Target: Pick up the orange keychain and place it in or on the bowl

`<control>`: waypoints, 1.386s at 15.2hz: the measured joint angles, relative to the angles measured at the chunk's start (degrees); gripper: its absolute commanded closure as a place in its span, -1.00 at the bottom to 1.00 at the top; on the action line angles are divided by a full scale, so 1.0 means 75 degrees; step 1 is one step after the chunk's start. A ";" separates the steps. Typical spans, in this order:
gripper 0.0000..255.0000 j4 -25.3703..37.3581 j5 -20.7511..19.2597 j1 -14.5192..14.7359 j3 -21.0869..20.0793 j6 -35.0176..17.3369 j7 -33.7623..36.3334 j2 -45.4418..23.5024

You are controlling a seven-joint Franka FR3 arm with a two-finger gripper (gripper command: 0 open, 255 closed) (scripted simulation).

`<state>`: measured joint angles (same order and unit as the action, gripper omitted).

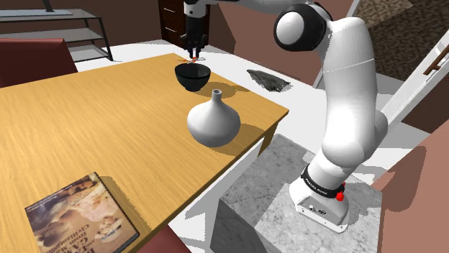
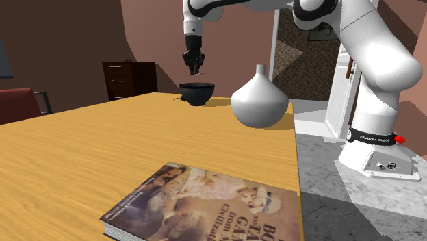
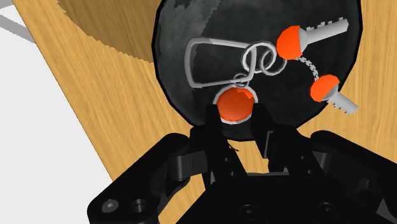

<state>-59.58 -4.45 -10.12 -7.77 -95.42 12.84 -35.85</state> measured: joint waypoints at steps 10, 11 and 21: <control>1.00 -0.0973 -0.0003 -0.0041 0.0002 -0.0910 0.0033 0.0062; 1.00 -0.0979 -0.0004 -0.0041 0.0002 -0.0921 0.0033 0.0058; -1.00 -0.0985 -0.0004 -0.0041 0.0002 -0.0933 0.0033 0.0055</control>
<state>-66.97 -4.48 -10.43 -7.75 -102.42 13.09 -35.44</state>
